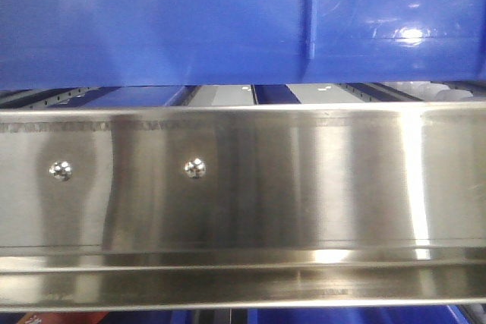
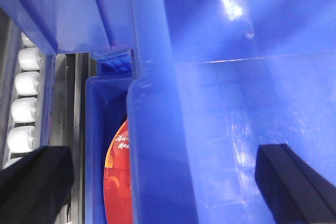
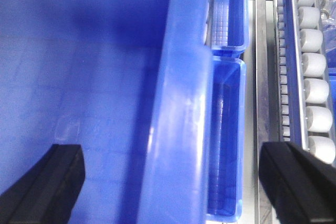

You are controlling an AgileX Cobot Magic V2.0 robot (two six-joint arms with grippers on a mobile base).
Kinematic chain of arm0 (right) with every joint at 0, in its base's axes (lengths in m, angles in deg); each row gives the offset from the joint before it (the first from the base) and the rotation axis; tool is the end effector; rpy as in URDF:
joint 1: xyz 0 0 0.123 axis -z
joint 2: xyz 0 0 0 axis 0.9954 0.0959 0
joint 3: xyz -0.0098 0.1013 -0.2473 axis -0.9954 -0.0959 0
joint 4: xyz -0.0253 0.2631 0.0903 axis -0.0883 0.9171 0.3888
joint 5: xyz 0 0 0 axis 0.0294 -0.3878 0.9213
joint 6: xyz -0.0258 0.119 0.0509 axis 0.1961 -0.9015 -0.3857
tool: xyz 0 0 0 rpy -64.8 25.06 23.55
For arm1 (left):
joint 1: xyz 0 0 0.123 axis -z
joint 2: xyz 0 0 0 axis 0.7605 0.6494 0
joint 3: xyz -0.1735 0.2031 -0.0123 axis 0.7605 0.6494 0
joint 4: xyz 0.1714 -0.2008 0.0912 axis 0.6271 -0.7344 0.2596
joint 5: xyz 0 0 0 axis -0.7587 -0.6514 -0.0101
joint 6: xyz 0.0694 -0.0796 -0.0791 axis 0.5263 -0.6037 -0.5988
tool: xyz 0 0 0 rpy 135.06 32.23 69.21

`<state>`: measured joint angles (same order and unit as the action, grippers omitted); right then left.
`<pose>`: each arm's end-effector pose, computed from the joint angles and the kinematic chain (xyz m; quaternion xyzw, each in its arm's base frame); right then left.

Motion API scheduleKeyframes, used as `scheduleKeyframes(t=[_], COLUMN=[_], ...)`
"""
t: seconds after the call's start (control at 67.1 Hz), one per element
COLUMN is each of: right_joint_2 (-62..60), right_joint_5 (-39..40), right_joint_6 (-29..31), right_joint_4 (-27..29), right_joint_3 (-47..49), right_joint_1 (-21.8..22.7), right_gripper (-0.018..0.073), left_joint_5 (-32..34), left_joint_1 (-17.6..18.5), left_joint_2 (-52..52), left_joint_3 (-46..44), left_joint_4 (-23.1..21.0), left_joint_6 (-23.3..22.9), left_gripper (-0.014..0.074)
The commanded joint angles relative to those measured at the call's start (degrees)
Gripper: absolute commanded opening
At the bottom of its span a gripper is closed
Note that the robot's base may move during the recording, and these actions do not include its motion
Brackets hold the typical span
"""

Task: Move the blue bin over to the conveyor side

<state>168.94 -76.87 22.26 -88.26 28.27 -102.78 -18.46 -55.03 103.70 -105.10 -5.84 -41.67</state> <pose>0.3707 0.1254 0.3759 -0.0838 0.9478 0.0813 0.2969 0.3899 0.0262 0.3769 0.0014 0.9497 -0.0147 0.3129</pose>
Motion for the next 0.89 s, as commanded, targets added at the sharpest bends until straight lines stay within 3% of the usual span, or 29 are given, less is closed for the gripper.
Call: scheduleKeyframes(t=[0.0,0.879], right_joint_2=[0.27,1.16], right_joint_5=[0.67,0.67], right_joint_6=[0.05,0.05], right_joint_4=[-0.35,0.17], right_joint_3=[0.03,0.03], right_joint_1=[-0.12,-0.12], right_gripper=[0.0558,0.0558], left_joint_5=[0.33,0.33], left_joint_1=[0.22,0.22], left_joint_2=[-0.41,-0.40], left_joint_3=[-0.40,2.55], left_joint_4=[-0.19,-0.19], left_joint_6=[0.08,0.08], left_gripper=[0.0601,0.0601])
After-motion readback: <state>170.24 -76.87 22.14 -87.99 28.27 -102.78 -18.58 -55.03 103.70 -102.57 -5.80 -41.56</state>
